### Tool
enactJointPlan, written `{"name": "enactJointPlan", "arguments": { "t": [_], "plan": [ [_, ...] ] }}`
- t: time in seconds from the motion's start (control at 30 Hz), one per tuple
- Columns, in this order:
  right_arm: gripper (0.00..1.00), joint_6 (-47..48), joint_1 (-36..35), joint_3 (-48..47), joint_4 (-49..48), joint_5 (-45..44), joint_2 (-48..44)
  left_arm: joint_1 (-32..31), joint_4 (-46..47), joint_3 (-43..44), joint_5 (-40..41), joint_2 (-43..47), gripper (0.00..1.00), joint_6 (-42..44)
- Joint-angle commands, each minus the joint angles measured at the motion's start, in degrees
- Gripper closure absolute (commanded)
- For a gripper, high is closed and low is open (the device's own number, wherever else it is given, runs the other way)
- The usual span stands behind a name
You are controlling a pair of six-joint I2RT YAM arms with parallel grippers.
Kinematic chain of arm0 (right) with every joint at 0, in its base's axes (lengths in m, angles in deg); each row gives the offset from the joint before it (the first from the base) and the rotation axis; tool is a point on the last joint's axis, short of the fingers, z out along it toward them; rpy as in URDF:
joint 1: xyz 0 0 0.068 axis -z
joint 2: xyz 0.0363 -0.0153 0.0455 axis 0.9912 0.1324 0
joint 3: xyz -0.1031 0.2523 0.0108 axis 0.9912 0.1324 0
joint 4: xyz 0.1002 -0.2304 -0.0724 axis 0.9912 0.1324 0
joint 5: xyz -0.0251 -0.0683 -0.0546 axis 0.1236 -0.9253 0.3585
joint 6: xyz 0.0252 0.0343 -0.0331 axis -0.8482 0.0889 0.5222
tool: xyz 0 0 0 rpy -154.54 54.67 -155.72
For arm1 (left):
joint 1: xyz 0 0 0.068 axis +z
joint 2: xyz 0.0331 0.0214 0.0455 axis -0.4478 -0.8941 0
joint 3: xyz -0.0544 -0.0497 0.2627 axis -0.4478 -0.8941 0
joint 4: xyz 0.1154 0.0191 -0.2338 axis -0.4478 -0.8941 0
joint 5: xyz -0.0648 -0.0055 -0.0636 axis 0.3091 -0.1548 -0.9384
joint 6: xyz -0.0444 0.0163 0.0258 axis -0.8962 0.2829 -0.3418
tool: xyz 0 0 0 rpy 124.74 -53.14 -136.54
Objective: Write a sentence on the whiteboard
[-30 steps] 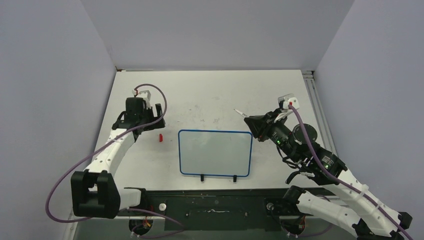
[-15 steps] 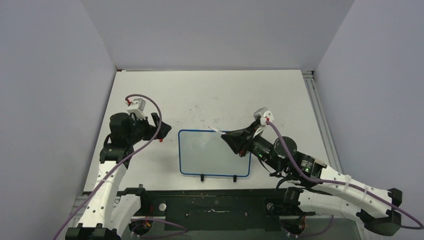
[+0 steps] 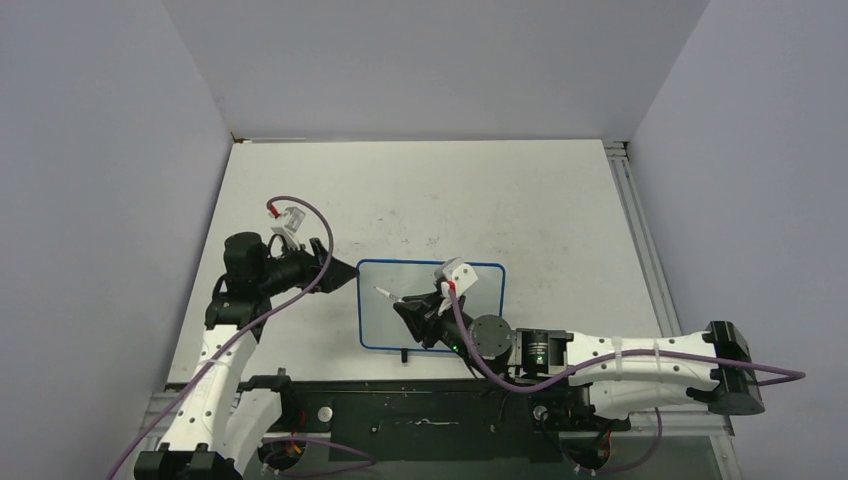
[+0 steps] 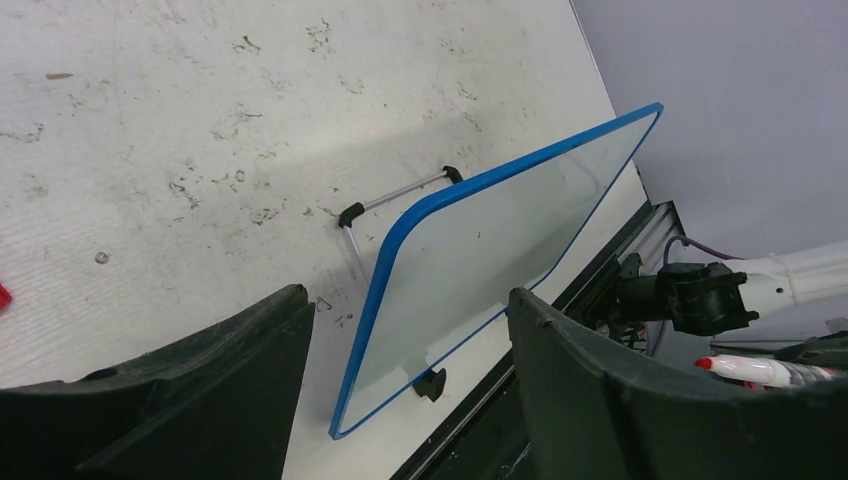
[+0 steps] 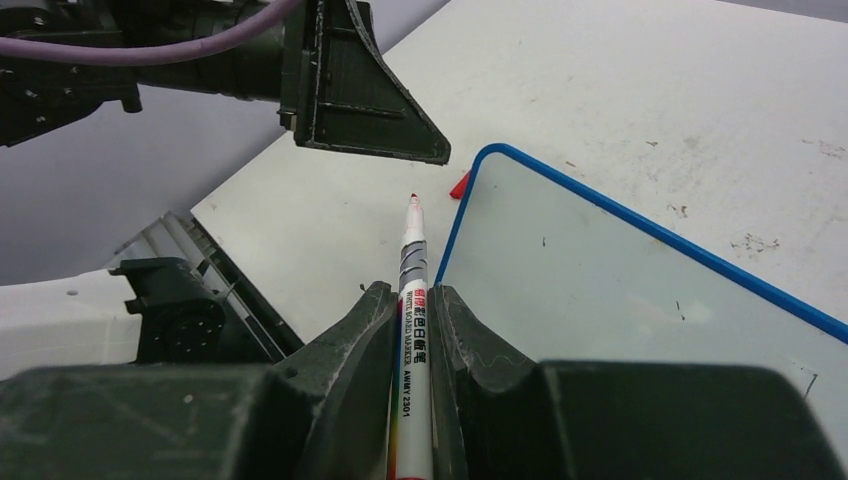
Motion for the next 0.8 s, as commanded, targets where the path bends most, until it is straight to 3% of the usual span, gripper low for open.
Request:
{"name": "enactJointPlan", "arguments": {
  "t": [0.0, 0.3, 0.77],
  "plan": [
    [0.95, 0.22, -0.03, 0.54, -8.32, -3.93, 3.1, -0.7, 5.21, 0.04, -3.67, -1.62, 0.31, -0.99],
    [0.95, -0.71, 4.3, 0.64, -11.54, -1.49, 8.6, -2.74, 2.39, 1.06, -0.36, -4.55, 0.48, 1.05],
    [0.95, -0.51, 8.34, 0.36, -14.4, 4.23, 12.89, -6.17, 0.4, 2.03, 2.23, -7.7, 0.65, 2.7]
  ]
}}
